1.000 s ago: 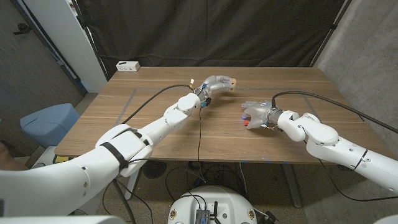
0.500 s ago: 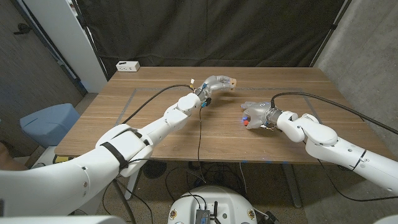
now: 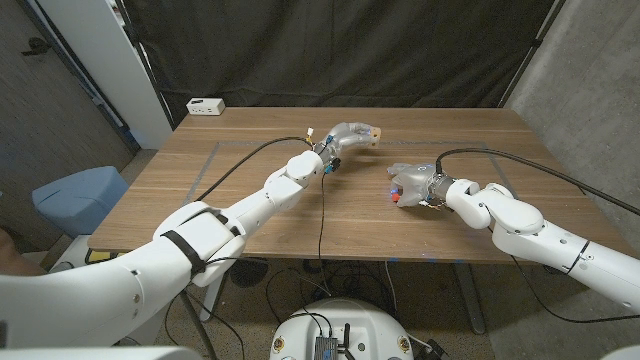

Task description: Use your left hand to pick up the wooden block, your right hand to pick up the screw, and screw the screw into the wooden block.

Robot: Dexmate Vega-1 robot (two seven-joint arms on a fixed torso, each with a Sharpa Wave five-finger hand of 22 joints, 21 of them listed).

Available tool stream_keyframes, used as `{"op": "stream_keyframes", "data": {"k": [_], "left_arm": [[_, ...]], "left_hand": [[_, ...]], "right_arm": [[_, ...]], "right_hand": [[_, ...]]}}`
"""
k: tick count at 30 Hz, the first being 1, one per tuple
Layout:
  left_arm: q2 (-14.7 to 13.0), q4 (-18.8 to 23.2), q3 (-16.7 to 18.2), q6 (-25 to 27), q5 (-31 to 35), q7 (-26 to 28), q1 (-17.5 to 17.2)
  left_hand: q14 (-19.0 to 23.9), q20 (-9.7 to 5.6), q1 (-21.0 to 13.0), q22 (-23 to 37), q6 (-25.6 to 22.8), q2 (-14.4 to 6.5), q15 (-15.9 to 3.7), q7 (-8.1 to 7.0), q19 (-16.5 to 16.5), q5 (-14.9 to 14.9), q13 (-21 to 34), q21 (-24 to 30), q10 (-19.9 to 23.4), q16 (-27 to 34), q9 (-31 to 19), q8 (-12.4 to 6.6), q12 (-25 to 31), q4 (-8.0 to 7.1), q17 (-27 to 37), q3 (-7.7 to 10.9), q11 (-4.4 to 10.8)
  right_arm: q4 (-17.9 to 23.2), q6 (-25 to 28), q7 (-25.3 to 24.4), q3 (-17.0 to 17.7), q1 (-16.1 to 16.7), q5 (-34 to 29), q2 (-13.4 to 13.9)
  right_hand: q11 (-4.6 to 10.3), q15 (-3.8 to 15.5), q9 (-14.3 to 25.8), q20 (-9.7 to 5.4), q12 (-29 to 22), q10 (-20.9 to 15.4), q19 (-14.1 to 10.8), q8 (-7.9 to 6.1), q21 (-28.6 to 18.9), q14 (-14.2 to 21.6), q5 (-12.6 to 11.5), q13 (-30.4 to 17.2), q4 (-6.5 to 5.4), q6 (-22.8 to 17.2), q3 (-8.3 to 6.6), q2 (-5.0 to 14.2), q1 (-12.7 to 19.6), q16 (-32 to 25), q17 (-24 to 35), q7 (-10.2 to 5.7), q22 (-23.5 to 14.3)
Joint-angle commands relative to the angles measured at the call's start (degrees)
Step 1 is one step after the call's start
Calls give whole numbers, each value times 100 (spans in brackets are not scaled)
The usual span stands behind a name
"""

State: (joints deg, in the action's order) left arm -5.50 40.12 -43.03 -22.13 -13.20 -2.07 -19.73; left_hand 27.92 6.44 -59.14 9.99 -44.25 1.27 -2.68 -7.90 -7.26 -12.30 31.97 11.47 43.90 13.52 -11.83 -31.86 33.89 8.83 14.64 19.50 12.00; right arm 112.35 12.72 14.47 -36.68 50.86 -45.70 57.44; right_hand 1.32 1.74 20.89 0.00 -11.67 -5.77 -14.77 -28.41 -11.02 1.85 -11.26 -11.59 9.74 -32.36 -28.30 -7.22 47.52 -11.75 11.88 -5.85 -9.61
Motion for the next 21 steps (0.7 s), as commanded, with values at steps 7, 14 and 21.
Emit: {"op": "stream_keyframes", "data": {"k": [7,14,21], "left_arm": [[6,38,-8,45,11,34,-23],[-8,71,-6,62,11,36,-35],[-55,202,-4,117,15,57,-90]], "left_hand": [[67,42,91,24,-231,-90,-601,34,6,12,98,-12,120,21,-26,-426,24,-57,27,85,53],[71,55,105,24,-207,-126,-575,50,10,15,108,-13,122,35,-26,-420,20,-73,43,79,51],[66,62,112,25,-197,-148,-580,62,9,17,117,-13,122,41,-26,-418,16,-78,55,70,45]], "right_arm": [[-88,-109,-55,-20,-71,-13,-62],[-95,-122,-60,-20,-71,0,-71],[-87,-116,-64,-25,-64,-14,-72]], "right_hand": [[-29,4,93,-19,-20,-68,-41,-131,-12,54,-56,-26,15,-78,-70,3,115,-43,18,-30,-15],[-26,5,143,-16,-17,-77,-53,-224,-12,55,-62,-26,16,-175,-94,12,154,-40,20,-38,-15],[-33,2,208,-20,-11,-83,-63,-313,-10,61,-66,-26,15,-225,-119,15,197,-41,24,-44,-15]]}}
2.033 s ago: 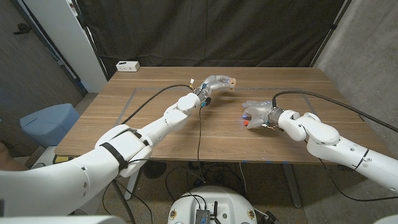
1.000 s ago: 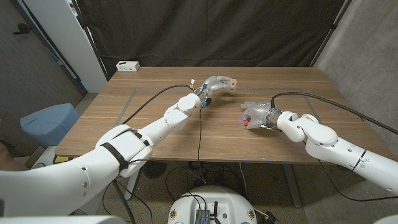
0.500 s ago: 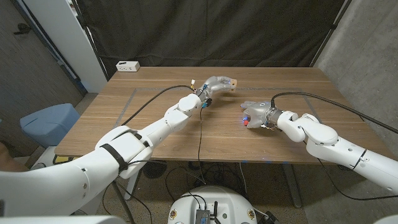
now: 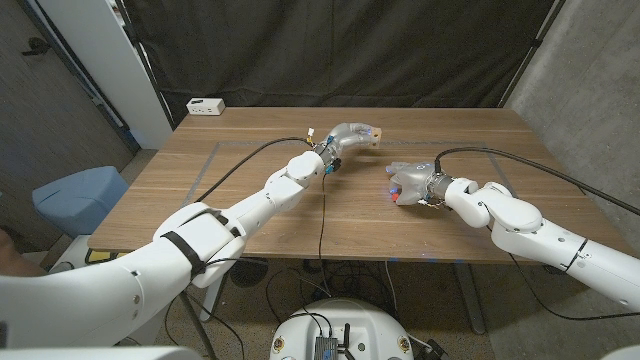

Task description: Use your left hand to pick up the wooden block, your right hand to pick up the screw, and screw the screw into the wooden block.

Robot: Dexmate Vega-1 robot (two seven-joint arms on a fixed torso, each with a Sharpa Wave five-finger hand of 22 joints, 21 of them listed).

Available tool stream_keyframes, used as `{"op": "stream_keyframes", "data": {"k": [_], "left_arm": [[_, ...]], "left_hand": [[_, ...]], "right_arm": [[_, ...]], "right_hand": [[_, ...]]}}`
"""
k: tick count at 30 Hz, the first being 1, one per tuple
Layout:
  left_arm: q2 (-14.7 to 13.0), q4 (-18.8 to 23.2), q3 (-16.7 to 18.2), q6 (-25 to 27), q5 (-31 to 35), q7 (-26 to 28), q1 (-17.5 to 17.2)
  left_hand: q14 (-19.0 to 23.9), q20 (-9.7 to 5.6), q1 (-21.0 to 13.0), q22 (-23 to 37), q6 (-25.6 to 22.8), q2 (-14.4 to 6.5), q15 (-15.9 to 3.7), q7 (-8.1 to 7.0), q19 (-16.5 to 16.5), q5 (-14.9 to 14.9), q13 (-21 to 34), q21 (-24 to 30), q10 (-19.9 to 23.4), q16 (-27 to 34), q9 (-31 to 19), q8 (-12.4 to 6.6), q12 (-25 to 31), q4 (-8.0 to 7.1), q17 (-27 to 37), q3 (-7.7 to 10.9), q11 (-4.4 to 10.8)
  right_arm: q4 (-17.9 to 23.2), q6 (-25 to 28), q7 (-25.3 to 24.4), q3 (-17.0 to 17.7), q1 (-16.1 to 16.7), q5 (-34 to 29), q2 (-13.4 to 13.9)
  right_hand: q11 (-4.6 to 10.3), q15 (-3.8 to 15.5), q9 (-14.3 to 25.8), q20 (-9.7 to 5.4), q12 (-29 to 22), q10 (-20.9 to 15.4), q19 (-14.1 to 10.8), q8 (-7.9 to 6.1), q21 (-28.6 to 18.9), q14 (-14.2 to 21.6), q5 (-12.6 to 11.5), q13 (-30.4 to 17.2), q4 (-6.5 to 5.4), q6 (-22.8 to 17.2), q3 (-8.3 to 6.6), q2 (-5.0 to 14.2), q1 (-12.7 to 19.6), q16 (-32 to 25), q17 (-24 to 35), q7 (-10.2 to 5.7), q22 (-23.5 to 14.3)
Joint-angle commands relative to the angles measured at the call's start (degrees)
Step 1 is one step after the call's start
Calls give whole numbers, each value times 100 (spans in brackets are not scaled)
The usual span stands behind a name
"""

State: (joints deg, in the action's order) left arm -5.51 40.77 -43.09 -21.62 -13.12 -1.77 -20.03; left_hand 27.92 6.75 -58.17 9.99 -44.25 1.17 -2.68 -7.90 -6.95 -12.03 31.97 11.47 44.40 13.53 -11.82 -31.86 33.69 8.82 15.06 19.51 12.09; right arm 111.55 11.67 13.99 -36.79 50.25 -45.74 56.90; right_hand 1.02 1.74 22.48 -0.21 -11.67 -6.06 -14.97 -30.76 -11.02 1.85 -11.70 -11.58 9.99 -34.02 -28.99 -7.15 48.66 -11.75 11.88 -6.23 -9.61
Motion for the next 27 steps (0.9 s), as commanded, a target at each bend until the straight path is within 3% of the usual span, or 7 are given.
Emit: {"op": "stream_keyframes", "data": {"k": [1,12,17,27], "left_arm": [[-65,166,2,76,10,32,-73],[-198,530,12,235,26,88,-216],[-238,650,10,286,41,110,-258],[-298,869,5,394,67,161,-341]], "left_hand": [[76,32,16,25,-192,-147,-572,61,-24,-10,120,-12,78,48,-26,-417,38,-79,17,67,37],[87,40,32,25,-181,-194,-543,95,-24,-13,138,-10,84,69,-27,-418,34,-92,39,51,36],[80,42,36,26,-170,-202,-545,97,-27,-15,143,-9,84,70,-27,-416,32,-93,44,45,33],[87,41,39,26,-172,-210,-530,101,-25,-20,162,-9,83,82,-29,-421,28,-82,56,17,29]], "right_arm": [[-11,-28,-27,-10,-2,6,-18],[-30,-62,-84,-10,10,18,-28],[-45,-98,-127,-6,17,34,-24],[11,-76,-204,44,109,69,22]], "right_hand": [[-2,2,65,-6,-10,-58,-45,-109,-10,66,-22,-26,-12,-94,-54,8,91,-42,26,-7,-14],[6,10,162,-13,-9,-91,-77,-260,-15,74,-29,-26,-18,-209,-88,19,141,-45,32,-19,-14],[4,78,253,-248,-11,-132,-133,-359,-22,102,-36,-25,-27,-201,-116,28,176,-56,41,18,-9],[1,126,337,-326,-17,-181,-182,-482,-23,142,-41,-24,-32,-268,-139,34,204,-69,51,71,-3]]}}
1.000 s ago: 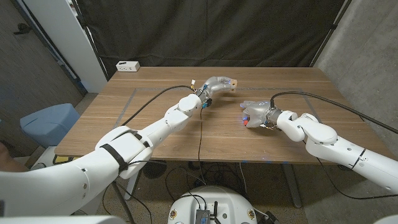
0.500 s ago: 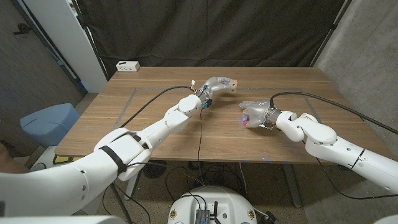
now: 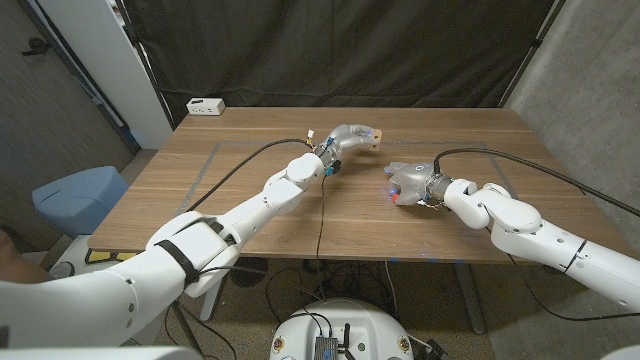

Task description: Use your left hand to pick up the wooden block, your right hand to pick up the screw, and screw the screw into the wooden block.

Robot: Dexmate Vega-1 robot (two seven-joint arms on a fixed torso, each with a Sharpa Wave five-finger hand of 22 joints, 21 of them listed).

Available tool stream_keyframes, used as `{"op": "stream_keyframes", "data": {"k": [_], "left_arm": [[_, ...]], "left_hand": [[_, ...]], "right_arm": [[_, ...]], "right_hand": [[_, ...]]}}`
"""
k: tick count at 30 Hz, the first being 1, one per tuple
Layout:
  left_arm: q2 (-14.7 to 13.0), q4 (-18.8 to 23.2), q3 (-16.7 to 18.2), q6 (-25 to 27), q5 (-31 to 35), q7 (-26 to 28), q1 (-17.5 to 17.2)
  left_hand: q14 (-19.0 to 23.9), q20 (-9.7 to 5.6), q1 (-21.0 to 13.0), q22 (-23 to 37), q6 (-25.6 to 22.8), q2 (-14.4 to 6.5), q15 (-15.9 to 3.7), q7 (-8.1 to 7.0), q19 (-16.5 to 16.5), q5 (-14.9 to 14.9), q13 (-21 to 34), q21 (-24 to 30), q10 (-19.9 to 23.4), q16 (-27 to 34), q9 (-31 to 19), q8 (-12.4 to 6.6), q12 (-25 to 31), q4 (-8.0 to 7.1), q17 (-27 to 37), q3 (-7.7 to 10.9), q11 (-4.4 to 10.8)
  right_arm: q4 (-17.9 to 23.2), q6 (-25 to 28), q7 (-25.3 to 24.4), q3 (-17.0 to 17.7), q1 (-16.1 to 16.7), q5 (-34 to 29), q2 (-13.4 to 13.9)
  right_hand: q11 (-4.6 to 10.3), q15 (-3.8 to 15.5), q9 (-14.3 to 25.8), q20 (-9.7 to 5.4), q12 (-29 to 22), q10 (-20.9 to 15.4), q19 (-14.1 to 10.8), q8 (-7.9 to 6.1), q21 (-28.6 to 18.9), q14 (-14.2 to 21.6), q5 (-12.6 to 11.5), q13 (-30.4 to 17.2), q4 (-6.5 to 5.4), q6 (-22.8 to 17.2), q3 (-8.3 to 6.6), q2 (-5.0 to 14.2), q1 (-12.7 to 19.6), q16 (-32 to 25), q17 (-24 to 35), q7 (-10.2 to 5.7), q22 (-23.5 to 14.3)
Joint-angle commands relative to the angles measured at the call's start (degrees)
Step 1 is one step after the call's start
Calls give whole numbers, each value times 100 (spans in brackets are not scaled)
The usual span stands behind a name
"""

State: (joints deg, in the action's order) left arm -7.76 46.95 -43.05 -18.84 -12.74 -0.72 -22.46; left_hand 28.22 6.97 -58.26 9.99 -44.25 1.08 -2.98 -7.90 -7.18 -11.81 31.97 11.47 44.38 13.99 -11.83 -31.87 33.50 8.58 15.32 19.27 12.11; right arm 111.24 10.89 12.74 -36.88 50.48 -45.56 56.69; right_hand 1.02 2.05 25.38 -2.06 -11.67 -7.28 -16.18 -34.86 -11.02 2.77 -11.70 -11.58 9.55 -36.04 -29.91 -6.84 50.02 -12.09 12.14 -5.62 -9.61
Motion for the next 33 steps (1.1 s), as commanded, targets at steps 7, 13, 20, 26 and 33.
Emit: {"op": "stream_keyframes", "data": {"k": [7,13,20,26,33], "left_arm": [[-95,343,-4,165,28,53,-148],[-108,392,-7,183,36,66,-175],[-112,396,-5,184,36,68,-186],[-110,381,2,177,19,49,-187],[-117,378,3,189,18,39,-185]], "left_hand": [[49,24,48,26,-195,-213,-498,101,-1,-47,173,-9,88,38,-29,-433,44,-53,37,29,30],[46,18,38,26,-202,-193,-513,88,0,-47,177,-10,95,36,-29,-437,40,-35,35,13,32],[43,6,28,26,-229,-166,-533,65,0,-45,183,-9,92,23,-28,-449,31,-16,23,4,36],[42,7,48,27,-239,-186,-534,64,2,-42,192,-9,104,21,-27,-455,31,-31,26,0,36],[47,16,36,27,-214,-211,-521,82,1,-44,203,-9,106,29,-27,-447,27,-28,34,-1,33]], "right_arm": [[102,17,-140,109,152,88,91],[141,16,-181,159,186,110,134],[130,16,-234,193,197,132,133],[98,-20,-221,196,178,170,140],[104,-11,-180,182,164,157,141]], "right_hand": [[7,118,95,-179,-28,-105,-119,-147,-33,82,-41,-23,9,-114,-60,5,82,-45,29,6,0],[-12,124,138,-186,-38,-151,-155,-196,-34,105,-41,-23,8,-112,-68,1,93,-49,33,5,2],[-19,157,177,-203,-51,-201,-191,-251,-35,140,-39,-23,5,-135,-71,-7,94,-57,36,-3,4],[-7,162,222,-221,-52,-226,-221,-304,-33,174,-36,-22,-1,-133,-75,-12,91,-63,41,7,5],[-13,157,269,-223,-29,-195,-226,-327,-20,169,-41,-22,-5,-45,-86,-7,96,-54,47,-6,5]]}}
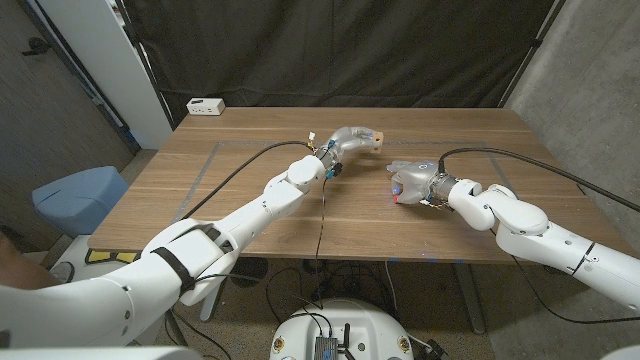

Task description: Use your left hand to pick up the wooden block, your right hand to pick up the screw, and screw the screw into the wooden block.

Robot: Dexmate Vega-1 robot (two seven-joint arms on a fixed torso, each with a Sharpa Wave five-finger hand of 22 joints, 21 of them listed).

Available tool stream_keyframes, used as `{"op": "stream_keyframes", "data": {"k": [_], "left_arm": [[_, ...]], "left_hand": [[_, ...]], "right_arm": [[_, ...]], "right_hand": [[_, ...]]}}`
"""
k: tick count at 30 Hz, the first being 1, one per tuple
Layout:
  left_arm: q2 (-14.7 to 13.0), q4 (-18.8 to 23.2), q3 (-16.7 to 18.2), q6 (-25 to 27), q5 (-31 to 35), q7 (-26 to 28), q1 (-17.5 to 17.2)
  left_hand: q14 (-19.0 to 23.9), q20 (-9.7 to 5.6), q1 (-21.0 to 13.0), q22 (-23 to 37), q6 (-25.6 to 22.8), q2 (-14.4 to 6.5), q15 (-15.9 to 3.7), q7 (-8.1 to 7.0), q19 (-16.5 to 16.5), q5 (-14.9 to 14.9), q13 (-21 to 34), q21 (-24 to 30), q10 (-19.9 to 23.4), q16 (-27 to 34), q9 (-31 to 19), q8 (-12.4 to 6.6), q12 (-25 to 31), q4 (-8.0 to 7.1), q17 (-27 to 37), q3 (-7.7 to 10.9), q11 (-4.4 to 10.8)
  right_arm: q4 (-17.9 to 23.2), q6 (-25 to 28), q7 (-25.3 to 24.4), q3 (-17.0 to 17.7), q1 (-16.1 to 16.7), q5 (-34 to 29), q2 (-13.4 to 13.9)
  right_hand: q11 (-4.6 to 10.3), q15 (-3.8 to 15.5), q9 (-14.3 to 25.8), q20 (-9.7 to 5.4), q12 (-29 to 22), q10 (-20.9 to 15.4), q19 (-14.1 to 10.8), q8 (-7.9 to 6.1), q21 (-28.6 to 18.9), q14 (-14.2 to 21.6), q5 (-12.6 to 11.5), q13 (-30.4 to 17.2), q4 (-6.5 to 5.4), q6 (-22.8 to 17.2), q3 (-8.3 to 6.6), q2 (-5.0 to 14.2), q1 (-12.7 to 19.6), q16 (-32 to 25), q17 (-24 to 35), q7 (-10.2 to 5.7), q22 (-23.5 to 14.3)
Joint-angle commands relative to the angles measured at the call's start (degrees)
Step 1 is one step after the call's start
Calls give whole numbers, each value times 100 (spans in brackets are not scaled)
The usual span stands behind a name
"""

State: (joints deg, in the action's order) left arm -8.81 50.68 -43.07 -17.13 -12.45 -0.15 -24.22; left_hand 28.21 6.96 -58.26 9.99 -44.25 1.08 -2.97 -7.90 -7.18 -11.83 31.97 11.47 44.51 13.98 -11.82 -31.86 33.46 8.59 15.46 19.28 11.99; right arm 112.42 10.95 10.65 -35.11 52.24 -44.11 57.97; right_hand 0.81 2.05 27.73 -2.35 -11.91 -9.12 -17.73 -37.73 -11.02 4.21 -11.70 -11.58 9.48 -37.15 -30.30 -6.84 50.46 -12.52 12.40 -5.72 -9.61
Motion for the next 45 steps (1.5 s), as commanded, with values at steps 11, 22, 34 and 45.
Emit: {"op": "stream_keyframes", "data": {"k": [11,22,34,45], "left_arm": [[53,-152,-6,-59,-24,-57,40],[132,-349,-20,-122,-36,-116,126],[171,-457,-39,-152,-20,-130,187],[144,-376,-37,-98,-10,-83,154]], "left_hand": [[50,13,35,27,-215,-214,-516,86,-1,-41,216,-7,99,34,-28,-450,30,-26,25,-18,43],[72,48,51,27,-146,-303,-468,133,0,-52,236,-7,92,63,-30,-428,23,-57,53,-22,35],[73,53,49,27,-134,-318,-473,139,-3,-74,257,-5,74,71,-33,-426,15,-49,65,-47,28],[64,68,52,28,-104,-357,-461,161,-1,-99,278,-5,49,77,-36,-418,4,-53,81,-66,28]], "right_arm": [[74,-19,287,31,-60,94,77],[59,-45,573,12,-164,179,85],[-20,9,682,-106,-262,86,-19],[-43,65,645,-174,-259,-38,-68]], "right_hand": [[-39,43,109,-92,88,201,65,30,44,-119,-34,-22,-13,553,-13,-93,-29,55,27,-20,2],[-88,-76,8,17,147,496,245,211,69,-351,-26,-26,-27,1005,10,-154,-143,114,35,-59,-2],[-67,-124,-83,61,149,627,321,334,68,-441,-21,-28,-35,1236,11,-162,-204,121,37,-56,-3],[-56,-139,-130,81,140,684,340,364,57,-465,-4,-29,-28,1289,26,-195,-244,114,34,-37,-3]]}}
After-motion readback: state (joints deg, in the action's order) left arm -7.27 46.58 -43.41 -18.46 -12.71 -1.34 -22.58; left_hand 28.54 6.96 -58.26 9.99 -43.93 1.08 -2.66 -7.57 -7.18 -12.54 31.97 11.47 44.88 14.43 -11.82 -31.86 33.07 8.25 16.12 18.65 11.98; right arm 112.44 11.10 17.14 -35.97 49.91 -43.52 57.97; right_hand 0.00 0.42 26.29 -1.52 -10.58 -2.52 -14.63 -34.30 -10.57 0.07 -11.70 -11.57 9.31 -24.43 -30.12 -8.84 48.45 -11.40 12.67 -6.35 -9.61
